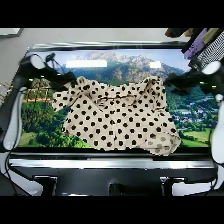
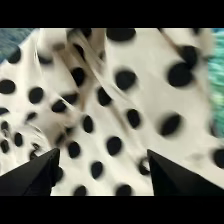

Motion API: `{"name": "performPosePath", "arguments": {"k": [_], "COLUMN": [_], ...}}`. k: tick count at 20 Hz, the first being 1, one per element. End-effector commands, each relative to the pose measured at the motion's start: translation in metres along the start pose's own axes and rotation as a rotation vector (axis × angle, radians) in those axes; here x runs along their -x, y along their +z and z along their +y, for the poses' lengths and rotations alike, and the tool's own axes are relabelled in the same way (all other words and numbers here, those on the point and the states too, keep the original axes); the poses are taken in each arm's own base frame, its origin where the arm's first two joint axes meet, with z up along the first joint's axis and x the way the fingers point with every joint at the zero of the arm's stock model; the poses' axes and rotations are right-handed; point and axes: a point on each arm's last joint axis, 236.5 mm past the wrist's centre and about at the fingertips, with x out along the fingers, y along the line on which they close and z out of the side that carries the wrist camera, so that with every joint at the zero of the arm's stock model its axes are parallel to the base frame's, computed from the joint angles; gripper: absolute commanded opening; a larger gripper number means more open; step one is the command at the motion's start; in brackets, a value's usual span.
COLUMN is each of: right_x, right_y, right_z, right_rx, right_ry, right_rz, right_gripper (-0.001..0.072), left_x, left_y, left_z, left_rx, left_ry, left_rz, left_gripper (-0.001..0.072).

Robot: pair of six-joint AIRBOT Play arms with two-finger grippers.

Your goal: Fold the clothes and pants, and hang the long-sleeved shirts on hangers.

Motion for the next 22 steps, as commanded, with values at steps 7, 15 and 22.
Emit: {"name": "performPosePath", "arguments": {"k": [7, 15, 22], "right_x": [0.021, -0.03, -0.037], "right_y": [-0.13, -0.212, -0.218], "right_z": [-0.135, -0.152, -0.135], "right_rx": [-0.204, -0.277, -0.267], "right_ry": [-0.098, -0.081, -0.056], "right_rz": [0.29, 0.422, 0.423], "right_gripper": [0.0638, 0.0634, 0.0023], "left_x": [0.022, -0.034, -0.042], "left_y": [-0.102, -0.175, -0.181], "left_z": [0.123, 0.123, 0.11], "left_rx": [0.098, 0.131, 0.165], "left_ry": [0.136, 0.023, -0.035], "left_rz": [0.154, 0.289, 0.319], "left_gripper": [0.0704, 0.0704, 0.0704]}}
